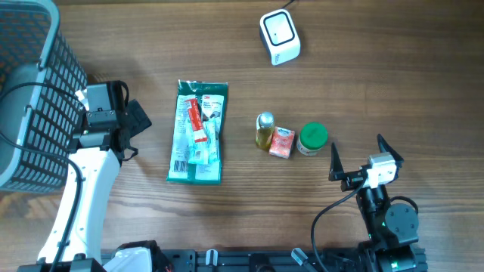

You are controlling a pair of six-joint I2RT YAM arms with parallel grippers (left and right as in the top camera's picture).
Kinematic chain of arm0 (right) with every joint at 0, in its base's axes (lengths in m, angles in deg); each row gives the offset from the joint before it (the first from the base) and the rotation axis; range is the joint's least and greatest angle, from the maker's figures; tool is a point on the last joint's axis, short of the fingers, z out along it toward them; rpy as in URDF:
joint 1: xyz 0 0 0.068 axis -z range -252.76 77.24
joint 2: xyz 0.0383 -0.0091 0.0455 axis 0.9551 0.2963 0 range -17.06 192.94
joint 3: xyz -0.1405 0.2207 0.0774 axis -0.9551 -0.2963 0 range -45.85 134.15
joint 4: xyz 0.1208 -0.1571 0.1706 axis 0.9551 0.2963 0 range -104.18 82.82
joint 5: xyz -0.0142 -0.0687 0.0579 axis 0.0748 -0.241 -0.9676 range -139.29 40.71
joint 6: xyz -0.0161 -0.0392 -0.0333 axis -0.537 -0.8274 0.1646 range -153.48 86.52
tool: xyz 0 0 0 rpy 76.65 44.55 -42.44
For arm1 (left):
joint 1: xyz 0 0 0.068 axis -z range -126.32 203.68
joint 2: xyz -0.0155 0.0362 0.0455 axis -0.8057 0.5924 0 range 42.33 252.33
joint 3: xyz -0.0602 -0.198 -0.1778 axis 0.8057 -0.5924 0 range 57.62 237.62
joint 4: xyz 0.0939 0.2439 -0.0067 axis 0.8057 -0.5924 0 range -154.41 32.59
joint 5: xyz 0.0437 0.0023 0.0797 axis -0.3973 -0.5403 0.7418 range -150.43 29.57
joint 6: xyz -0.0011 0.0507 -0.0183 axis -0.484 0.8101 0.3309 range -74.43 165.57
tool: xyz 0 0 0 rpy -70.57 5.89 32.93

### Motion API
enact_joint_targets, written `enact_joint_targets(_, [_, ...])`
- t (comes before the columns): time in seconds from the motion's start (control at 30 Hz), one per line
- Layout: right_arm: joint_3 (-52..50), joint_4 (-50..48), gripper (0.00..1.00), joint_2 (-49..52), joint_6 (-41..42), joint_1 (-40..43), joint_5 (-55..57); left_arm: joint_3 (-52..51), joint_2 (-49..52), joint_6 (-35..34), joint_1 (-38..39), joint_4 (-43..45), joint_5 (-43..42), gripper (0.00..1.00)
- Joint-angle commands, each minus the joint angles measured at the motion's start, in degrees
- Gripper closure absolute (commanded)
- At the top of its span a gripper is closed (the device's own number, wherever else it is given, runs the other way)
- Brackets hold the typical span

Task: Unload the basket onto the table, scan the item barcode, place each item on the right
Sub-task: 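Withdraw the left gripper beside the basket, then reach the right gripper to the green-lidded can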

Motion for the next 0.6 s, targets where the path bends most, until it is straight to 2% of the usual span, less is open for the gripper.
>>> enact_joint_targets(0.0, [-0.04,-0.20,0.00,0.00,-0.28,0.24,0.11,-0.33,0.42,0.09,-0.26,0.17,0.11,0.00])
enact_joint_targets(0.33, [-0.04,-0.04,0.00,0.00,0.07,0.24,-1.51,-0.33,0.42,0.09,-0.26,0.20,0.13,0.00])
enact_joint_targets(0.43, [0.11,-0.24,0.00,0.00,13.33,0.24,-1.64,-0.33,0.42,0.09,-0.26,0.20,0.13,0.00])
enact_joint_targets(0.53, [4.04,8.52,0.01,0.31,23.74,0.24,-2.78,-0.33,0.42,0.09,-0.26,0.20,0.13,0.00])
enact_joint_targets(0.57, [4.98,9.73,0.00,0.48,24.33,0.24,-2.32,-0.33,0.42,0.09,-0.28,0.20,0.13,0.00])
